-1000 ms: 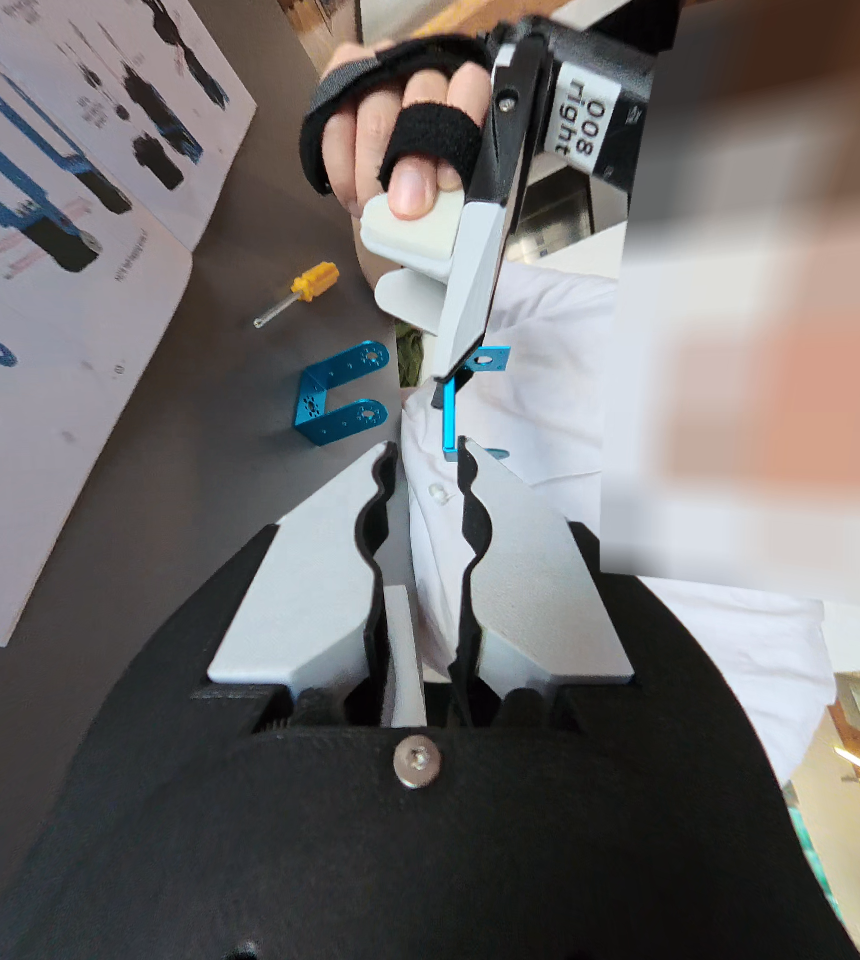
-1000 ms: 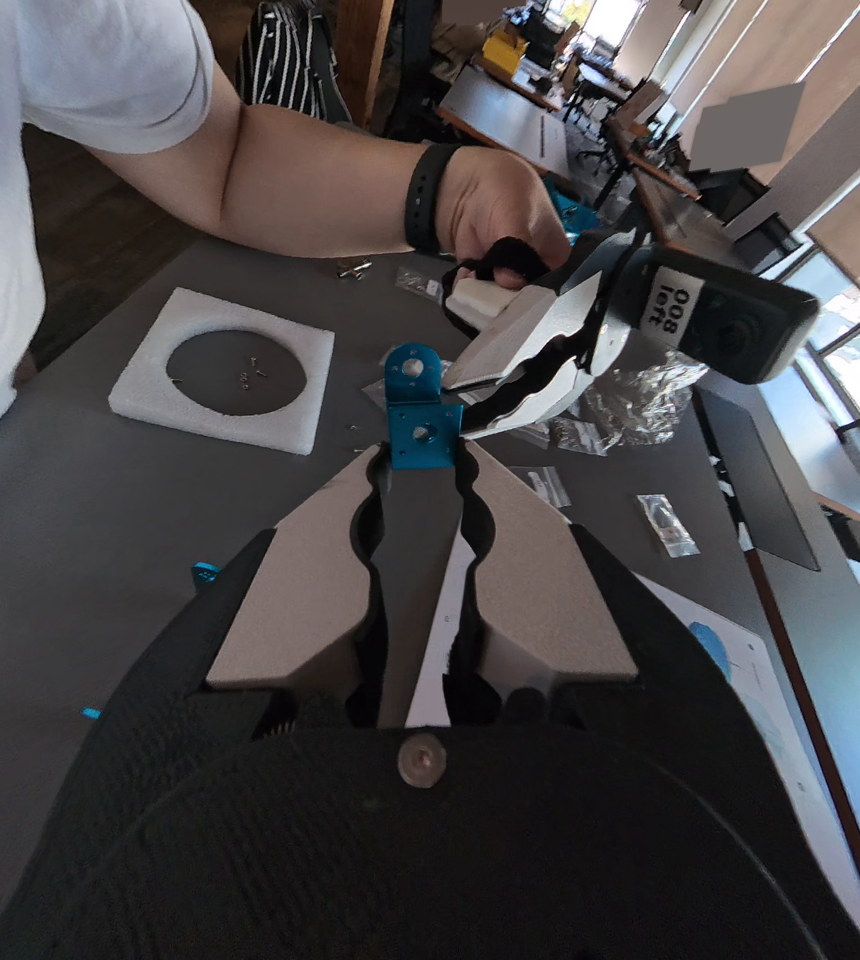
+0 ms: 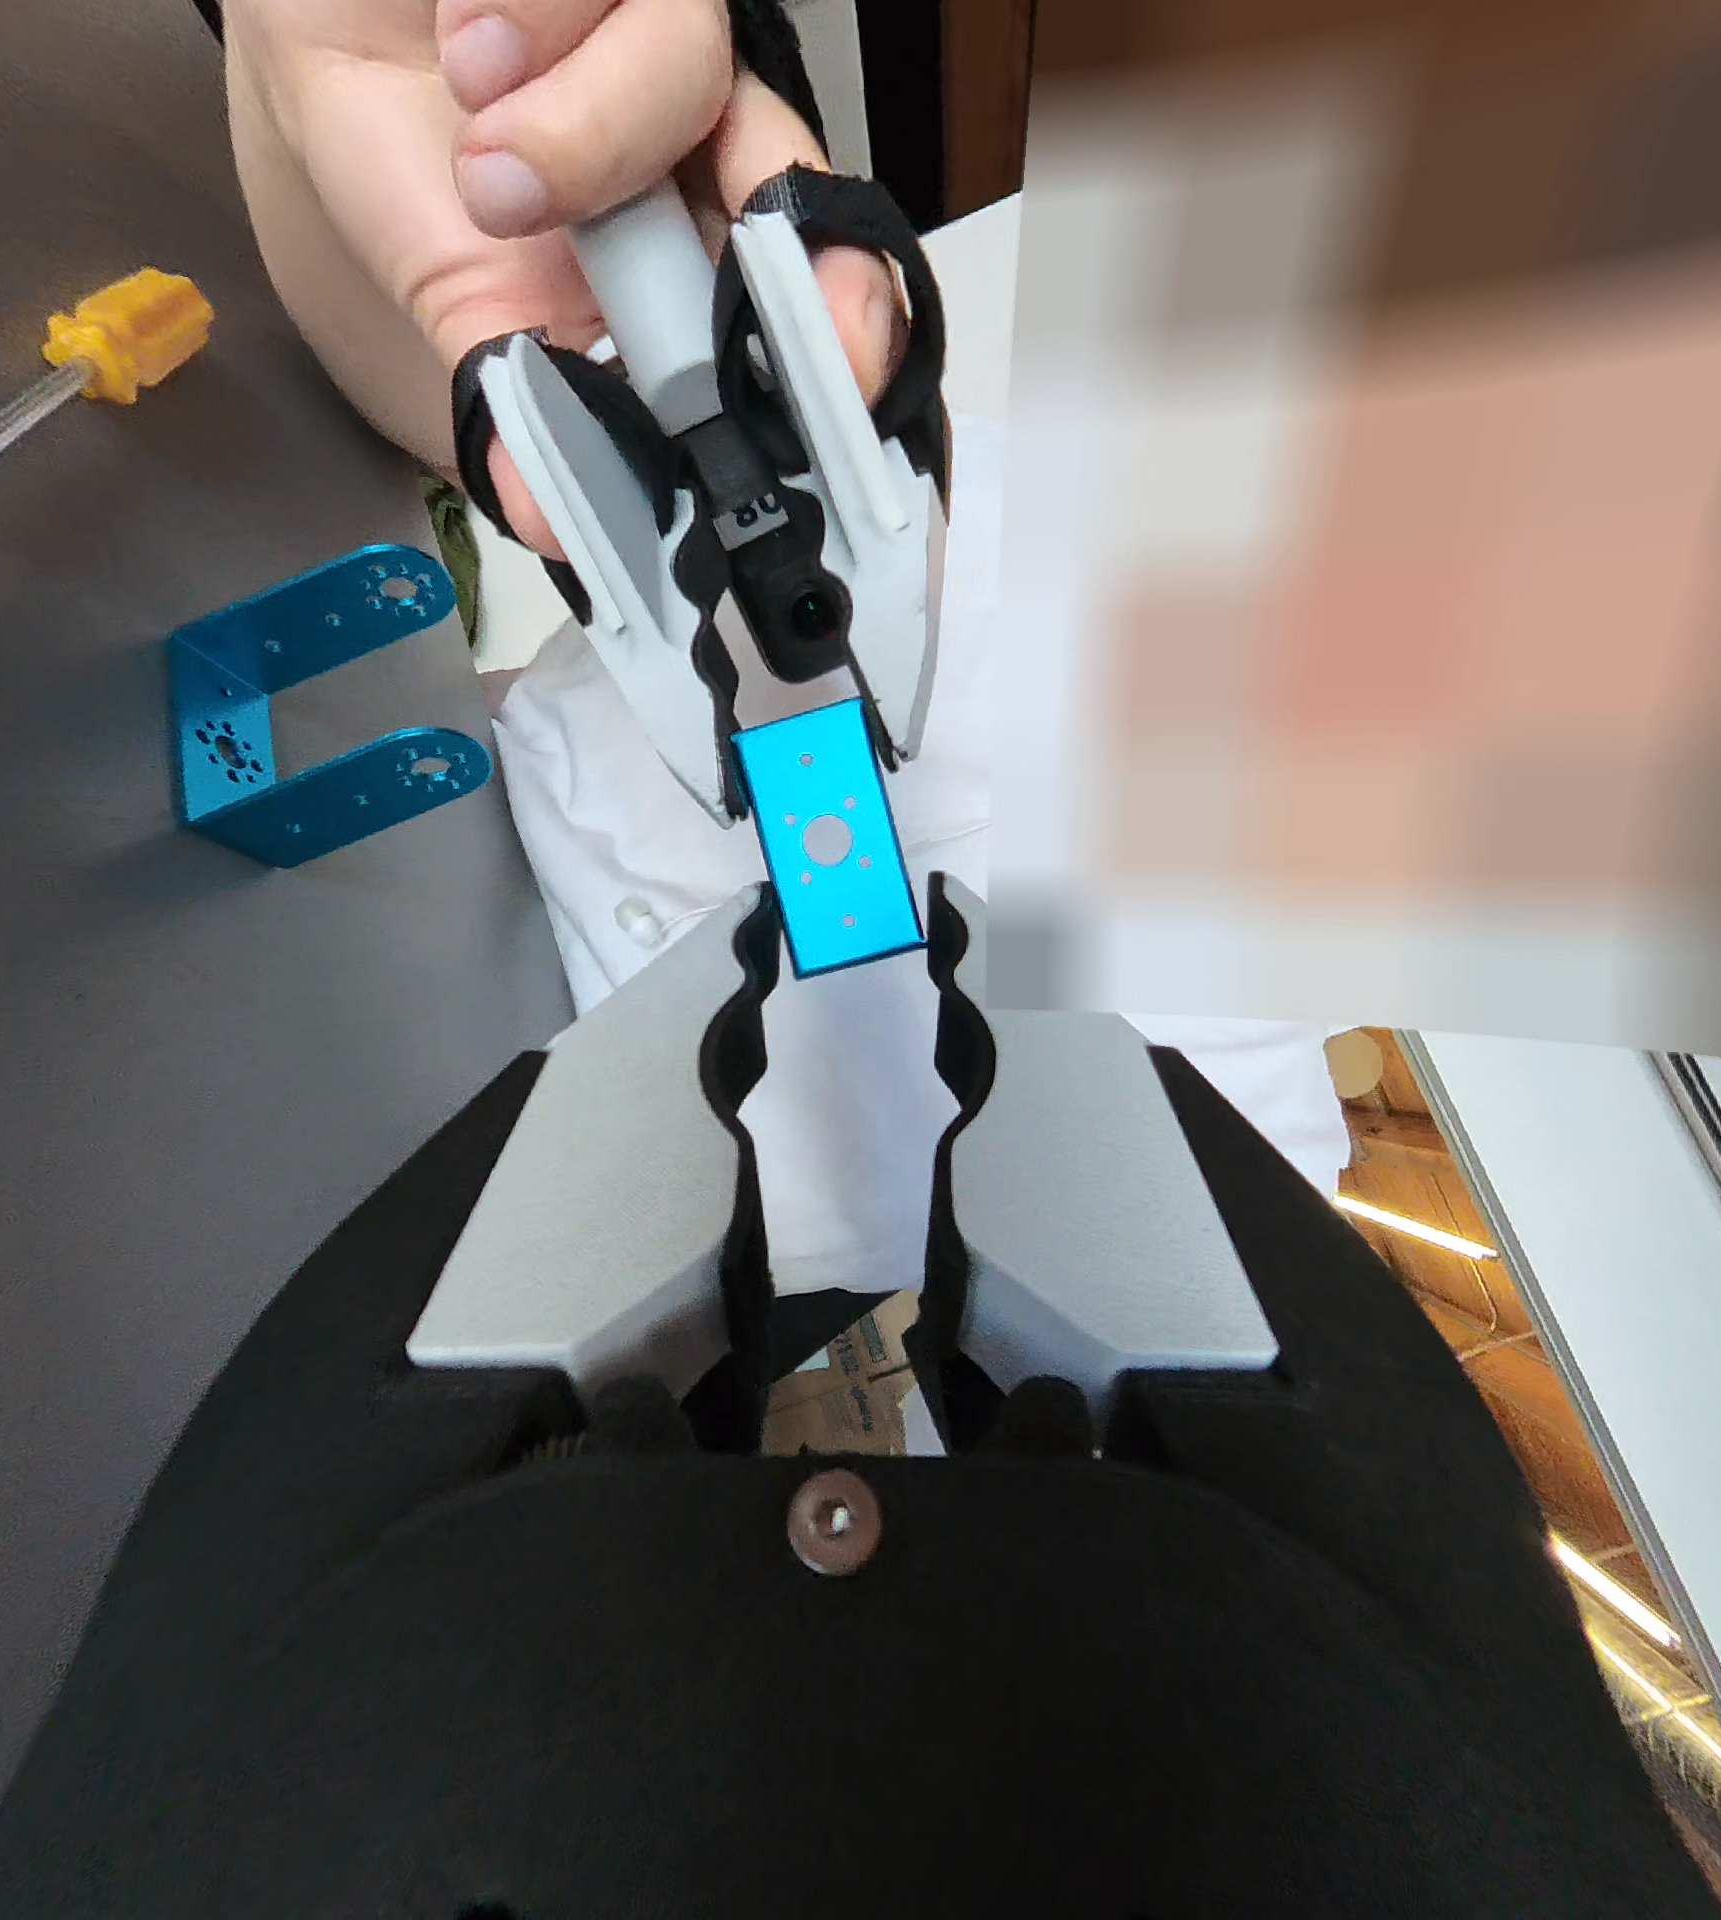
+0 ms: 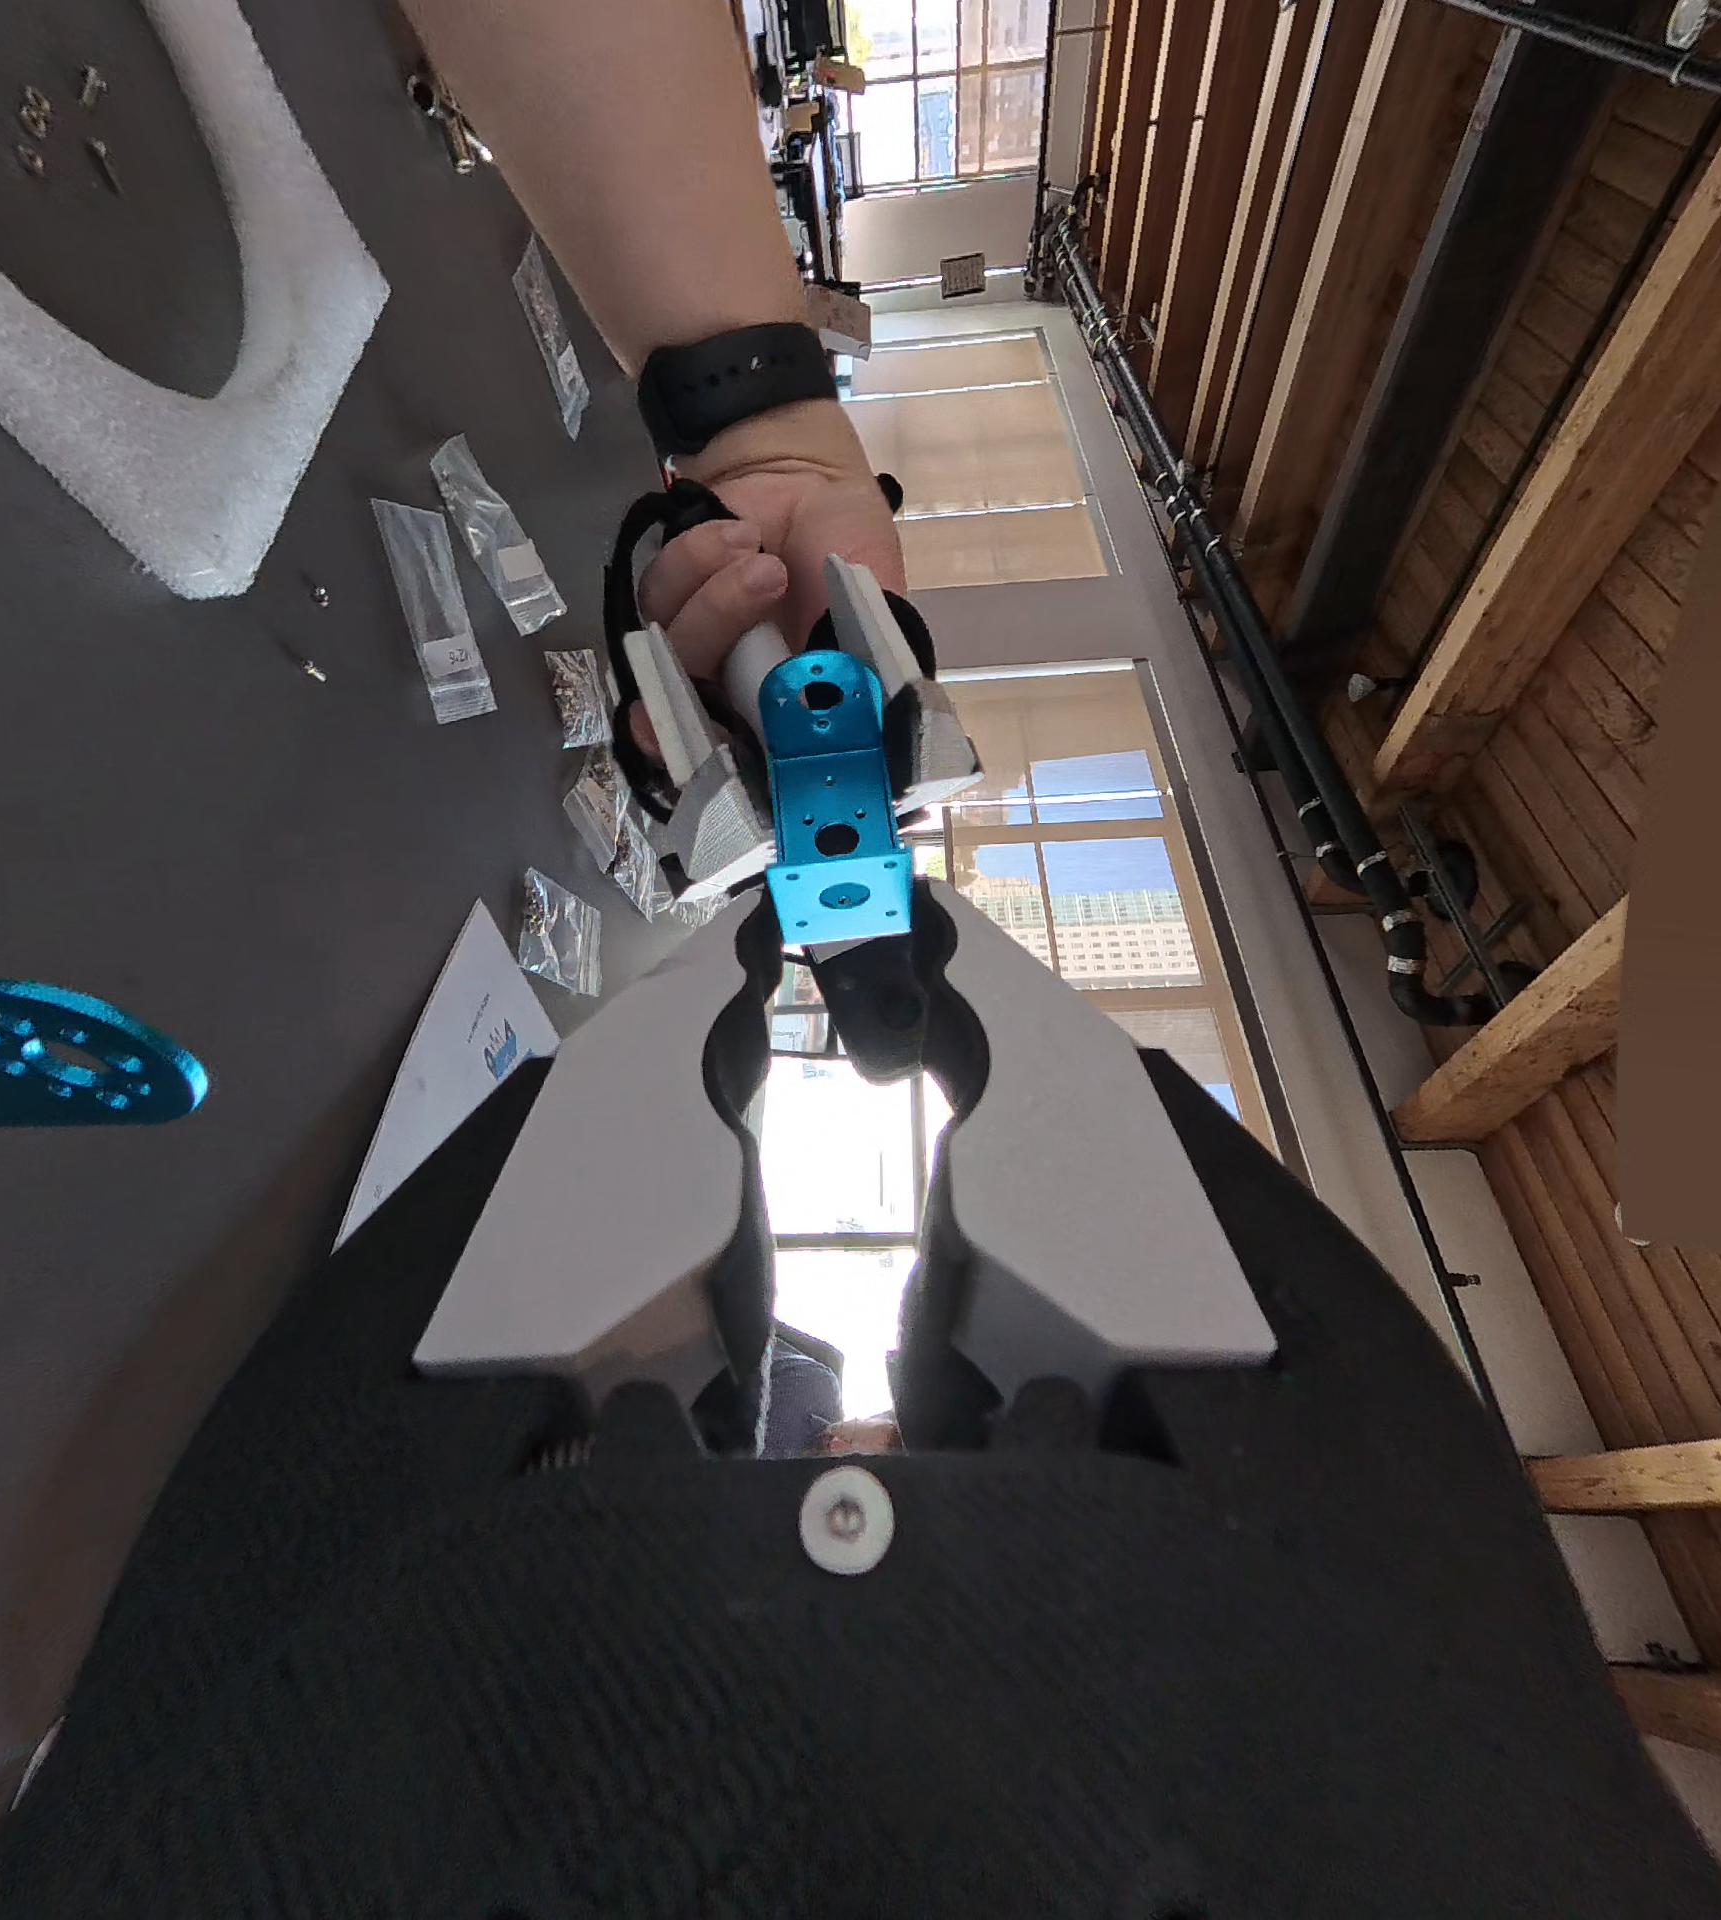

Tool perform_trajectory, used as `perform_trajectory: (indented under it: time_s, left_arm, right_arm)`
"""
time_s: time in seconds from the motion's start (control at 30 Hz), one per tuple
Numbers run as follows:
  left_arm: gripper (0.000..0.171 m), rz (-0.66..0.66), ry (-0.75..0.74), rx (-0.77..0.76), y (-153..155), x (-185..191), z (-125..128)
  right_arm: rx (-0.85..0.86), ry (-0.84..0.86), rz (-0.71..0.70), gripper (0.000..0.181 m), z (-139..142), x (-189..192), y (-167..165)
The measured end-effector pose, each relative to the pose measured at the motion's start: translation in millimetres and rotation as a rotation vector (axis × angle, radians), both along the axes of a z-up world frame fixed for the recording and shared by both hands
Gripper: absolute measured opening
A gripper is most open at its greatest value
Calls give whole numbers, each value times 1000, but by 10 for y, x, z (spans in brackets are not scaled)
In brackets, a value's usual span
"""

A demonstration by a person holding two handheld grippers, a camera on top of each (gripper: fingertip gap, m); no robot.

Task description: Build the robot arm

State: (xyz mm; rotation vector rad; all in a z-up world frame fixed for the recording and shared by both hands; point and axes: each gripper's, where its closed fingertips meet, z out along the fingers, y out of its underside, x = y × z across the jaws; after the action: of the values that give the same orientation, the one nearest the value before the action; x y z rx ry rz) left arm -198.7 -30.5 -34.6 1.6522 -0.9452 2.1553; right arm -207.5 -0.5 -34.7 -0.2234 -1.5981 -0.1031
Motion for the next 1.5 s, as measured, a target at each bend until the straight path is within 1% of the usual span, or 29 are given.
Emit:
perform_trajectory:
  time_s: [0.07, 0.13, 0.17, 0.2, 0.27, 0.3, 0.33, 0.37, 0.4, 0.43, 0.47, 0.5, 0.53, 0.57, 0.6, 0.63, 0.67, 0.73, 0.83, 0.87, 0.9, 0.93, 1.0, 1.1, 1.17, 1.23, 1.33, 1.4, 1.5]
  left_arm:
    - [26, 39, 15, 5, 72, 8, -28]
    - [25, 78, 40, 50, 138, 1, -68]
    - [25, 99, 52, 70, 174, -10, -71]
    - [25, 128, 75, 98, 217, -24, -86]
    - [25, 197, 162, 194, 324, -73, -170]
    - [25, 245, 214, 259, 399, -107, -214]
    - [25, 301, 272, 342, 489, -149, -257]
    - [25, 354, 316, 434, 565, -197, -272]
    - [25, 397, 339, 519, 614, -237, -246]
    - [25, 437, 379, 621, 661, -279, -243]
    - [25, 462, 418, 741, 684, -317, -250]
    - [25, 475, 450, 855, 683, -340, -256]
    - [25, 475, 477, 960, 662, -349, -268]
    - [25, 455, 486, 1049, 607, -332, -277]
    - [25, 435, 494, 1123, 551, -310, -295]
    - [25, 420, 515, 1188, 515, -296, -321]
    - [25, 401, 533, 1242, 478, -286, -344]
    - [25, 396, 544, 1300, 426, -267, -344]
    - [25, 403, 538, 1281, 364, -272, -310]
    - [25, 410, 535, 1275, 356, -277, -300]
    - [25, 418, 527, 1272, 344, -278, -290]
    - [26, 419, 518, 1267, 323, -283, -284]
    - [25, 449, 498, 1255, 320, -306, -269]
    - [24, 523, 434, 1169, 304, -351, -214]
    - [28, 553, 397, 1104, 281, -399, -205]
    - [30, 565, 381, 1071, 268, -449, -216]
    - [30, 604, 386, 1107, 317, -497, -234]
    - [24, 640, 400, 1152, 376, -543, -249]
    - [23, 675, 400, 1140, 409, -609, -288]
  right_arm:
    - [-6, -6, -22, 24, -24, 5, 69]
    - [-49, -19, -58, 25, -62, 11, 170]
    - [-82, -3, -75, 27, -49, 17, 223]
    - [-130, 9, -90, 33, -41, 27, 282]
    - [-224, 0, -128, 41, -65, 60, 422]
    - [-271, -9, -157, 44, -83, 84, 517]
    - [-354, -34, -183, 44, -125, 107, 603]
    - [-492, -75, -184, 42, -191, 118, 637]
    - [-687, -124, -167, 43, -261, 119, 627]
    - [-918, -155, -139, 49, -286, 104, 588]
    - [-1164, -176, -89, 58, -263, 74, 517]
    - [-1395, -195, -27, 71, -202, 38, 443]
    - [-1581, -190, 21, 76, -122, 0, 422]
    - [-1708, -174, 61, 74, -53, -37, 431]
    - [-1782, -179, 105, 70, 0, -68, 419]
    - [-1805, -182, 136, 61, 34, -97, 419]
    - [-1797, -195, 136, 57, 22, -126, 426]
    - [-1748, -295, 124, 55, -72, -146, 340]
    - [-1654, -379, 96, 50, -166, -179, 223]
    - [-1628, -396, 90, 40, -179, -193, 191]
    - [-1610, -407, 91, 25, -183, -209, 163]
    - [-1605, -428, 95, 22, -189, -218, 127]
    - [-1587, -424, 95, 22, -175, -241, 116]
    - [-1555, -374, 107, 22, -109, -285, 120]
    - [-1516, -357, 93, 22, -90, -310, 127]
    - [-1517, -378, 62, 22, -109, -342, 121]
    - [-1554, -403, 17, 22, -127, -426, 136]
    - [-1570, -439, -24, 22, -164, -474, 144]
    - [-1581, -469, -73, 22, -182, -546, 173]
